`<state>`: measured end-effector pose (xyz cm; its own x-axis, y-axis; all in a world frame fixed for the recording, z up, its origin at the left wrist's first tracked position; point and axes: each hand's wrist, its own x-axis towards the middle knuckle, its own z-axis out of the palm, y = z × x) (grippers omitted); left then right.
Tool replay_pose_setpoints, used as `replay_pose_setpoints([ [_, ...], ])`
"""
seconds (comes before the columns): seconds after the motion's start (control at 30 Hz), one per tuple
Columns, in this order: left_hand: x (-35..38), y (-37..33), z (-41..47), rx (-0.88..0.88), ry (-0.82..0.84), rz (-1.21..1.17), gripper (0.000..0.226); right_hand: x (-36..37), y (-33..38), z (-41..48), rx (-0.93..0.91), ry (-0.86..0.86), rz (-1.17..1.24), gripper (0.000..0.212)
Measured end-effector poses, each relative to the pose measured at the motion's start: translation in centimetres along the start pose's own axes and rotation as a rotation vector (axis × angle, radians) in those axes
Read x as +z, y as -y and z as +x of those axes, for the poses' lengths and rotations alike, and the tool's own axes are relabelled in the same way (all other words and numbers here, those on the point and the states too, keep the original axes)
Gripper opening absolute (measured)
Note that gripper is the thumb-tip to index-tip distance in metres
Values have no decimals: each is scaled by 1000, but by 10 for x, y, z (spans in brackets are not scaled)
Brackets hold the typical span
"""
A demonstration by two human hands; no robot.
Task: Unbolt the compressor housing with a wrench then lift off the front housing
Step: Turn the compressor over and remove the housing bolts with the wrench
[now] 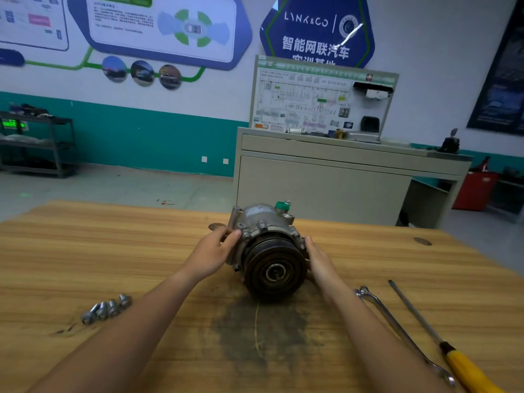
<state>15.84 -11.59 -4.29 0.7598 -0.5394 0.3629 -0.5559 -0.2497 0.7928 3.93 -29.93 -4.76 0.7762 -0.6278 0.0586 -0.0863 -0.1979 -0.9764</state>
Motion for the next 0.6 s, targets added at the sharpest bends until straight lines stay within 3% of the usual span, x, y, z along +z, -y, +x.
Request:
replay_pose_setpoints([
  [0.13, 8, 9, 4, 60, -114, 52, 29, -4, -8, 5, 21, 37, -38, 56],
  [0.4, 12, 19, 7, 132, -87, 83, 23, -8, -22, 23, 46, 115, -45, 61],
  [0.53, 12, 17, 10, 181, -88, 127, 62, -11, -25, 22, 70, 136, -116, 65],
  [0.6, 12, 17, 10, 206, -95, 152, 68, -11, -26, 21, 82, 145, -117, 66],
])
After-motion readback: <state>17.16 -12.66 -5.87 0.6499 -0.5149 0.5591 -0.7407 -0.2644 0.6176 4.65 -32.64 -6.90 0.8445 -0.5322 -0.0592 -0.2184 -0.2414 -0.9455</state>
